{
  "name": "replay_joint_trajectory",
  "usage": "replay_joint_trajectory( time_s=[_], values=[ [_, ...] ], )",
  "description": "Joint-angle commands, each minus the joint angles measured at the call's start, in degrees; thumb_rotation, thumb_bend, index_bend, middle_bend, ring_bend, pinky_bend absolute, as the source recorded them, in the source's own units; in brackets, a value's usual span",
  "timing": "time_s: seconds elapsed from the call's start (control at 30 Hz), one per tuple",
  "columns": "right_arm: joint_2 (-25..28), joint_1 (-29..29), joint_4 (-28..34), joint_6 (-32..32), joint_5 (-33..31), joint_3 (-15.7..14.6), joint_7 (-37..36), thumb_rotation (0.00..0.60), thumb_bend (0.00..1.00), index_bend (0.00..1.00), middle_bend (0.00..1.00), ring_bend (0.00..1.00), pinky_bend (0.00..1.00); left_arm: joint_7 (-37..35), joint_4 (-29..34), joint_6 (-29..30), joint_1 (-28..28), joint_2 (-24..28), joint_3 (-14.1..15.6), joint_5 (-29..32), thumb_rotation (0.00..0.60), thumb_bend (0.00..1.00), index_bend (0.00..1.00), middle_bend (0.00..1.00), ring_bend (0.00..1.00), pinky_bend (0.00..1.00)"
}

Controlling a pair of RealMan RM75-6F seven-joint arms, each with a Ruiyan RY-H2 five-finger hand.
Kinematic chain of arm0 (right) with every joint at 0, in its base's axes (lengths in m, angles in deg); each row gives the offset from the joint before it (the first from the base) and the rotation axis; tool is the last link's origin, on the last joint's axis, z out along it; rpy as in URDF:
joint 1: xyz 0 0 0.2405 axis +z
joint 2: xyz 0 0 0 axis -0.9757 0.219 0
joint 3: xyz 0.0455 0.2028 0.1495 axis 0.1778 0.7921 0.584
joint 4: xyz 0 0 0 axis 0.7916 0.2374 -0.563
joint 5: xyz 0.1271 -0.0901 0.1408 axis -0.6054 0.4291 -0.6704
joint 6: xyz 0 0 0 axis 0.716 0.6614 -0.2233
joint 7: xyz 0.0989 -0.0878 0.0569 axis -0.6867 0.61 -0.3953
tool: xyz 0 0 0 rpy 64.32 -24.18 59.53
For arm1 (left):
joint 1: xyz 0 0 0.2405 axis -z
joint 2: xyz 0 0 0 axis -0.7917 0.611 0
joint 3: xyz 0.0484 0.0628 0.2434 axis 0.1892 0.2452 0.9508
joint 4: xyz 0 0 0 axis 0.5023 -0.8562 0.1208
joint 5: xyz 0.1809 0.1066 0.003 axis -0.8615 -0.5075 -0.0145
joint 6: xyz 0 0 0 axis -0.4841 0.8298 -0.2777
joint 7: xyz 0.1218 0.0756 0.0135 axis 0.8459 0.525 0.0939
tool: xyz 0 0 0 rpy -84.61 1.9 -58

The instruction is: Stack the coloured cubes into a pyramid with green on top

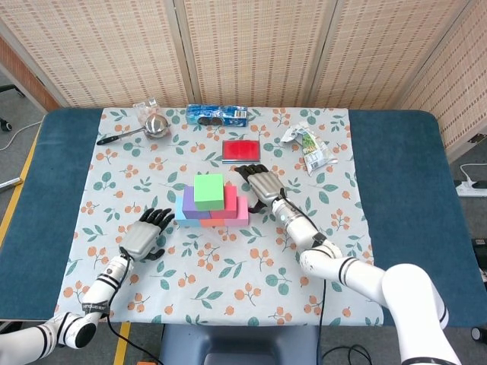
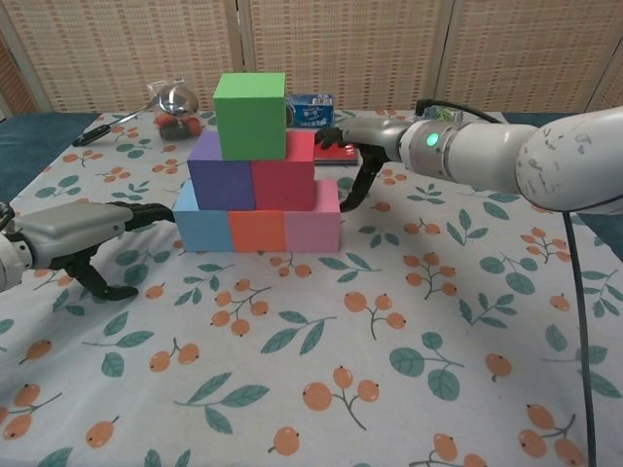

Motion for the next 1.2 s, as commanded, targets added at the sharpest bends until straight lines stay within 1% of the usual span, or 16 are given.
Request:
replay_joint_trajectory(
  time_s=[0.03, 0.2, 0.33, 0.43, 0.53, 0.57, 0.67, 0.77, 0.87, 0.97, 1.07, 1.2],
  values=[
    [1.1, -0.6, 1.5, -0.6, -0.6, -0.1, 1.0, 0.6, 0.0, 0.0, 0.04, 0.0, 0.0, 0.1, 0.8, 0.7, -0.5, 0.6, 0.1, -0.2, 0.6, 0.31, 0.0, 0.0, 0.0, 0.0],
    [3.4, -1.6, 4.5, -1.8, -1.4, -0.3, 2.4, 0.6, 0.0, 0.0, 0.04, 0.0, 0.0, 0.6, 2.7, 1.8, -1.3, 2.1, 0.2, 0.1, 0.6, 0.31, 0.0, 0.0, 0.0, 0.0],
    [7.0, -3.2, 9.2, -3.5, -1.6, -0.7, 3.3, 0.6, 0.0, 0.0, 0.04, 0.0, 0.0, 0.4, 6.0, 3.8, -2.6, 4.8, 0.1, -0.1, 0.6, 0.31, 0.0, 0.0, 0.0, 0.0],
    [11.9, -5.4, 15.2, -5.9, -1.3, -0.9, 3.7, 0.6, 0.0, 0.0, 0.04, 0.0, 0.0, -0.9, 9.9, 6.6, -4.3, 8.5, -0.2, -0.4, 0.6, 0.31, 0.0, 0.0, 0.0, 0.0],
    [18.4, -8.9, 23.2, -10.1, 0.2, -1.6, 4.1, 0.6, 0.0, 0.0, 0.04, 0.0, 0.0, -3.5, 13.9, 10.5, -6.8, 13.3, -0.4, -1.1, 0.6, 0.31, 0.0, 0.0, 0.0, 0.0],
    [21.2, -10.7, 26.5, -12.4, 1.2, -2.0, 4.2, 0.6, 0.0, 0.0, 0.04, 0.0, 0.0, -4.8, 15.0, 12.2, -8.1, 15.1, -0.4, -1.5, 0.6, 0.31, 0.0, 0.0, 0.0, 0.0],
    [27.5, -15.8, 33.4, -18.4, 4.4, -3.1, 3.0, 0.6, 0.0, 0.0, 0.04, 0.0, 0.0, -7.8, 16.8, 16.3, -11.2, 18.9, -0.1, -2.2, 0.6, 0.32, 0.0, 0.0, 0.0, 0.0],
    [32.6, -21.3, 38.0, -24.4, 8.8, -4.6, 0.1, 0.6, 0.04, 0.0, 0.04, 0.0, 0.0, -9.6, 17.7, 21.2, -14.6, 21.6, 0.1, -2.9, 0.6, 0.35, 0.0, 0.0, 0.0, 0.0],
    [36.3, -26.9, 40.3, -31.2, 14.2, -6.8, -3.2, 0.6, 0.12, 0.0, 0.04, 0.0, 0.0, -10.3, 17.5, 26.7, -18.3, 22.9, 0.4, -3.4, 0.6, 0.39, 0.01, 0.0, 0.0, 0.0],
    [38.6, -32.9, 40.7, -39.1, 19.6, -9.4, -6.6, 0.6, 0.13, 0.0, 0.04, 0.0, 0.0, -10.4, 16.5, 31.4, -22.0, 23.4, 0.7, -3.2, 0.6, 0.42, 0.04, 0.0, 0.0, 0.0],
    [39.5, -39.0, 39.1, -46.8, 24.4, -12.3, -9.4, 0.6, 0.13, 0.0, 0.03, 0.0, 0.0, -11.1, 15.6, 34.7, -25.4, 23.5, 1.5, -2.9, 0.6, 0.42, 0.04, 0.0, 0.0, 0.0],
    [38.4, -46.4, 36.0, -55.6, 28.1, -15.3, -13.1, 0.6, 0.13, 0.0, 0.02, 0.0, 0.0, -11.5, 15.8, 37.1, -29.3, 23.6, 3.1, -2.7, 0.6, 0.39, 0.03, 0.0, 0.0, 0.0]
  ],
)
